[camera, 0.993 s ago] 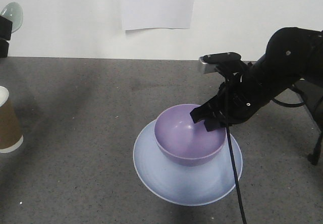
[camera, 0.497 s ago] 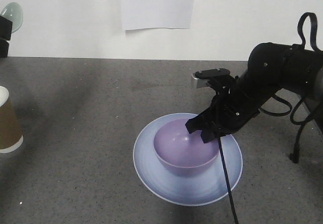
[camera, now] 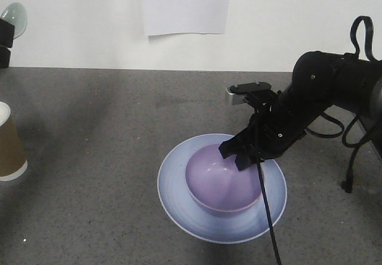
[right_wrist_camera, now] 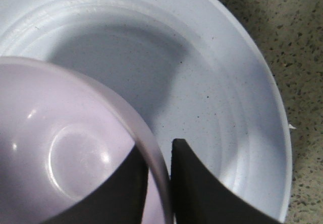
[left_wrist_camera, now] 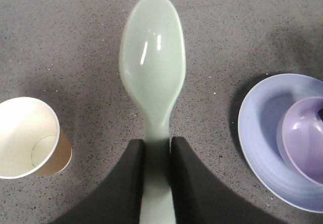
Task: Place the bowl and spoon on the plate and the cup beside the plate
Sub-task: 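Open the right gripper and lift it away from the bowl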
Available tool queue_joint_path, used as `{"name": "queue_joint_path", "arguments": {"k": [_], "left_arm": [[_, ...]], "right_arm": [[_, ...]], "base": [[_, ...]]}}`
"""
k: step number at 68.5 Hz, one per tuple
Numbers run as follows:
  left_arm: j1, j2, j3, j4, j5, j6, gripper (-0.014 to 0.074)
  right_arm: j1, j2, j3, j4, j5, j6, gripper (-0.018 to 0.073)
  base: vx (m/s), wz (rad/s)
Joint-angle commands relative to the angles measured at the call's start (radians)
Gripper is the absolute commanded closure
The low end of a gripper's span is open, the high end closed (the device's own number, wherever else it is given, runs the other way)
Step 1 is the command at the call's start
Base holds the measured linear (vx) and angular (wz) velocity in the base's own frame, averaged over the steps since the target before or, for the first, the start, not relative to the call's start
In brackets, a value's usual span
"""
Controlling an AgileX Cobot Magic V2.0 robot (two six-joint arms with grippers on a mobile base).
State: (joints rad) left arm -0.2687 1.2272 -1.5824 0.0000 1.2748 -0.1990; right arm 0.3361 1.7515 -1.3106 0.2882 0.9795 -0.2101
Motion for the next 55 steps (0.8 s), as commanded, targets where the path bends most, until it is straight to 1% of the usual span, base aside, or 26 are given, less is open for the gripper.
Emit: {"name": "queue_joint_path", "arguments": {"k": [1,12,20,25,30,41,55], "left_arm": [[-0.005,-0.021,-0.023,-0.008,-0.024,0.002,0.0603],[-0.005,-0.021,-0.023,-0.008,-0.024,0.002,0.0603],[-0.005,-0.021,-0.023,-0.008,-0.024,0.002,0.0603],[-0.005,-0.021,-0.023,-0.008,-0.024,0.002,0.0603],[-0.005,-0.021,-0.023,-0.008,-0.024,0.002,0.0603],[-0.005,-0.021,-0.023,-0.008,-0.024,0.002,0.0603],[-0.005,-0.021,-0.023,-0.008,-0.024,0.002,0.0603]], "right_arm": [[-0.003,-0.042,-0.023,0.016,-0.013,-0.008,0.0326],[-0.003,-0.042,-0.023,0.016,-0.015,0.009,0.0159],[-0.003,-0.05,-0.023,0.001,-0.027,0.027,0.0066],[-0.003,-0.061,-0.023,-0.012,-0.034,0.035,0.0026],[-0.003,-0.079,-0.023,-0.022,-0.034,0.039,0.001],[-0.005,-0.13,-0.023,-0.027,-0.018,0.039,0.001],[-0.004,-0.228,-0.023,-0.069,0.023,0.047,0.001]], "base": [[0.0,0.0],[0.0,0.0],[0.0,0.0],[0.0,0.0],[0.0,0.0],[0.0,0.0],[0.0,0.0]]}}
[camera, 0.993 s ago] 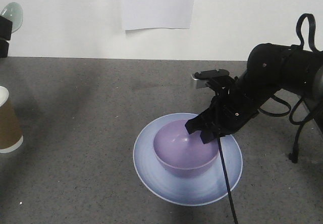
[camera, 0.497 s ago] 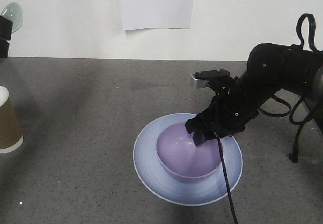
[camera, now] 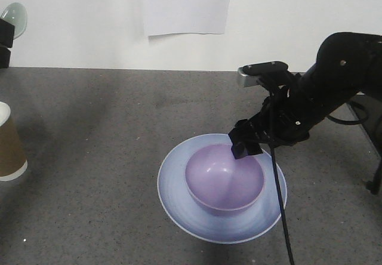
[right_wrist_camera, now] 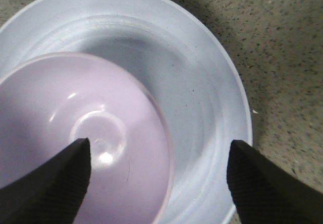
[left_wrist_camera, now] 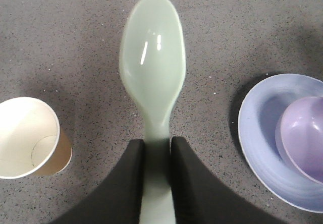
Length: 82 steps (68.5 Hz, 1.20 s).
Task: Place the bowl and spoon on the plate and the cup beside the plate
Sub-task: 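Open the right gripper and lift it away from the bowl, then swing the left gripper with the spoon over the bowl and lower it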
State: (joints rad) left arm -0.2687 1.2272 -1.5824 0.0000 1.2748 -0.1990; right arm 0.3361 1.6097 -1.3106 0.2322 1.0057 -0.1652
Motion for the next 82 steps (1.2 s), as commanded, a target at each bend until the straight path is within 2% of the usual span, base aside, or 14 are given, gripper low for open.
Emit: {"name": "queue_joint_path", "arguments": {"k": [1,41,71,82], "left_arm": [[-0.005,-0.021,-0.023,-0.008,-0.024,0.002,0.0603],[-0.005,-0.021,-0.023,-0.008,-0.025,0.002,0.0603],[-0.005,-0.018,-0.023,-0.008,-0.055,0.002,0.0603],[-0.005,-0.017,-0.024,-0.03,-0.055,0.076,0.0603]], "right_arm": [[-0.004,-0.094,-0.023,-0.014,0.0,0.004,0.001],[-0.004,-0.461,-0.023,-0.079,0.065,0.066,0.001],[-0.004,-0.5,-0.023,-0.098,0.057,0.073,0.001],[-0.004,-0.5,-0.023,-0.098,0.054,0.073,0.001]], "base": [[0.0,0.0],[0.0,0.0],[0.0,0.0],[0.0,0.0]]}}
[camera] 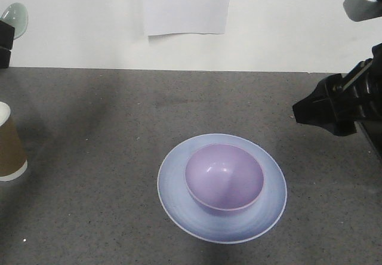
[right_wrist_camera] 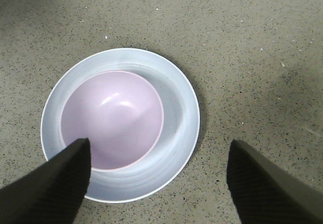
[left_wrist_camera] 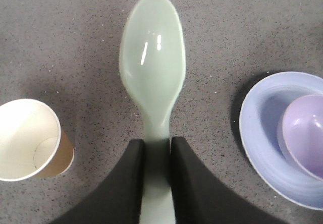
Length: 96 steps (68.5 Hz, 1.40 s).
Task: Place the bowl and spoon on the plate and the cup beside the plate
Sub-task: 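Swing the left gripper with the spoon over the bowl and lower it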
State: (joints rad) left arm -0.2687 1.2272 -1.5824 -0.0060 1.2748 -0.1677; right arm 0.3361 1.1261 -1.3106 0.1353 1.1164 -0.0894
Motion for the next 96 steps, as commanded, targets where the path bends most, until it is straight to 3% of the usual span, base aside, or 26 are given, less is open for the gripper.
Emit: {"name": "queue_joint_path", "arguments": {"k": [1,19,26,47,59,76,96], "left_arm": [[-0.005,-0.017,-0.024,-0.034,-0.055,0.053,0.0603],[-0.007,0.063,-0.027,-0.215,-0.023,0.2,0.0603],[-0.037,0.113,-0.027,-0.263,-0.023,0.237,0.0603],[-0.217,0.281,-0.045,-0.26,-0.023,0.335,0.0603],[-0.296,0.385,-0.154,-0.259,-0.023,0.337,0.0603],[-0.389,0.506,-0.221,-0.191,-0.023,0.336,0.0603],[-0.453,0.603,-0.225,-0.192,-0.023,0.336,0.0603]], "right_arm": [[-0.004,-0.016,-0.023,-0.001,-0.057,-0.003,0.001],[-0.004,-0.016,-0.023,-0.001,-0.059,-0.003,0.001],[-0.004,-0.016,-0.023,-0.001,-0.059,-0.003,0.001],[-0.003,-0.016,-0.023,0.001,-0.061,-0.003,0.001],[-0.003,-0.016,-0.023,0.001,-0.063,-0.003,0.001],[-0.003,-0.016,-0.023,0.001,-0.067,-0.003,0.001],[-0.003,-0.016,-0.023,0.001,-0.074,-0.003,0.001]], "base": [[0.0,0.0],[0.0,0.0],[0.0,0.0],[0.0,0.0],[0.0,0.0],[0.0,0.0],[0.0,0.0]]}}
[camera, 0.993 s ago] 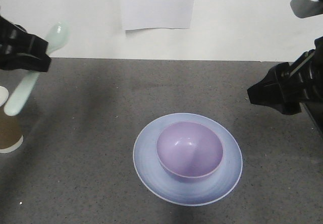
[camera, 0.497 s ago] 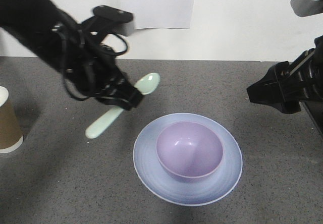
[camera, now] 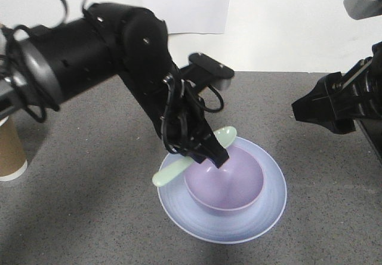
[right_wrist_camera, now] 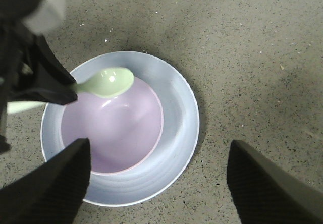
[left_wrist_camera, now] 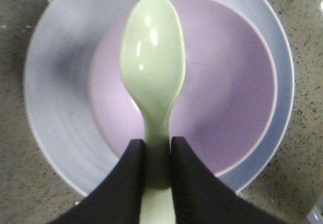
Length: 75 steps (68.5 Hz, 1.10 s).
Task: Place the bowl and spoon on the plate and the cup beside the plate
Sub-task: 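Swing the left gripper with the spoon over the bowl and lower it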
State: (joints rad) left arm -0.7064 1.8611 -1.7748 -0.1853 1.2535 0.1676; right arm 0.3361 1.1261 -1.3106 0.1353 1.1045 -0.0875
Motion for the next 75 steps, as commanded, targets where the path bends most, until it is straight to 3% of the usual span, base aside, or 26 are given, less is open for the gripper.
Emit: {"name": "queue_joint_path", "arguments": {"k": [1,40,51,75], "left_arm": [[-0.016,-0.028,-0.033,-0.012,-0.002,0.0,0.0603],[-0.016,0.0,-0.033,-0.012,-0.002,0.001,0.0544],[-0.016,0.0,-0.033,-0.012,-0.002,0.0,0.0452],[-0.016,0.0,-0.033,-0.012,-0.002,0.0,0.0159]], "right_arm": [[-0.003,-0.016,-0.023,0.001,-0.062,-0.005,0.001],[-0.003,-0.016,-0.023,0.001,-0.066,-0.005,0.001],[-0.003,-0.016,-0.023,0.001,-0.067,-0.005,0.001],[-0.003,-0.016,-0.023,0.001,-0.067,-0.005,0.001]], "base": [[0.0,0.0],[0.0,0.0],[0.0,0.0],[0.0,0.0]]}}
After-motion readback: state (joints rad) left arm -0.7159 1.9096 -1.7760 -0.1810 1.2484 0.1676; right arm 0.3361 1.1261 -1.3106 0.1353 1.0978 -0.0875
